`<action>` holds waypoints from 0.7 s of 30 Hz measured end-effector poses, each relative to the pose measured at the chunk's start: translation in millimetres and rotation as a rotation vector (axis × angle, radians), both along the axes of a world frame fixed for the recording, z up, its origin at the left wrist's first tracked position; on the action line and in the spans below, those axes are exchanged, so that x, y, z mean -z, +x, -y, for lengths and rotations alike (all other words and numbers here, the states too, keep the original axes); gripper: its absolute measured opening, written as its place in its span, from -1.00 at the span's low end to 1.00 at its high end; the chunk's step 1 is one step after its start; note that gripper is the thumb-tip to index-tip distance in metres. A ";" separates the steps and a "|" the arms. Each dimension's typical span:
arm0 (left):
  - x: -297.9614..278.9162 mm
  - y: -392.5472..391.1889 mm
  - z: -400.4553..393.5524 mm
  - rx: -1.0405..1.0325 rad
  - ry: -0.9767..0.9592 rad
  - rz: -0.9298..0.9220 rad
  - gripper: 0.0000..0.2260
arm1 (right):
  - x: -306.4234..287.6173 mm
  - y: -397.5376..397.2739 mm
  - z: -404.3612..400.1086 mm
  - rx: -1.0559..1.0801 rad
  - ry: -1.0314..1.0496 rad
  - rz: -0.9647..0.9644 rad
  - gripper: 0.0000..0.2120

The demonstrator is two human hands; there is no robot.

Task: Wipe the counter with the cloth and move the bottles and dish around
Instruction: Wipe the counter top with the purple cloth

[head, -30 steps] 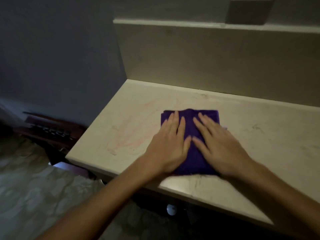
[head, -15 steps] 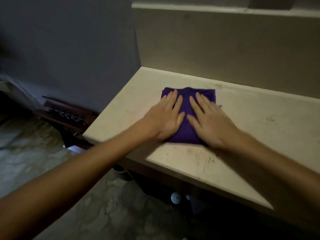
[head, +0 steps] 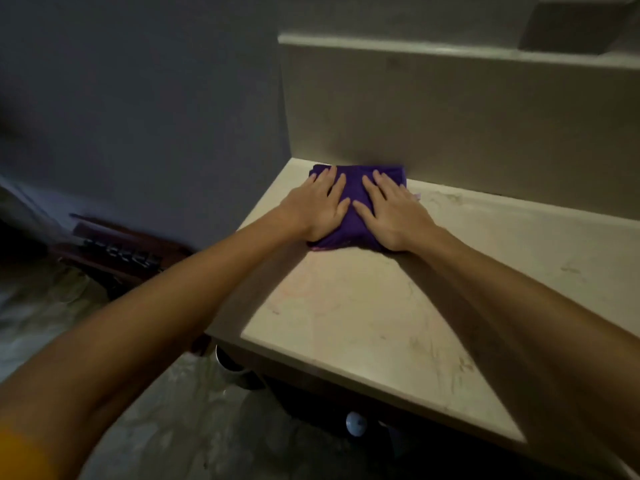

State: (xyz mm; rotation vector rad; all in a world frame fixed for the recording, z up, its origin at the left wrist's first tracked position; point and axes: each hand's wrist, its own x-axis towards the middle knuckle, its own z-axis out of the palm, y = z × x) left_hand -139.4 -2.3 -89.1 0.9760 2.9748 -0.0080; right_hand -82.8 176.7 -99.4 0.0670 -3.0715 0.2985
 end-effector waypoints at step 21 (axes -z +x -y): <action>2.0 116.1 115.3 0.209 0.157 0.055 -0.38 | -8.9 147.1 124.1 0.233 -0.049 0.023 -0.34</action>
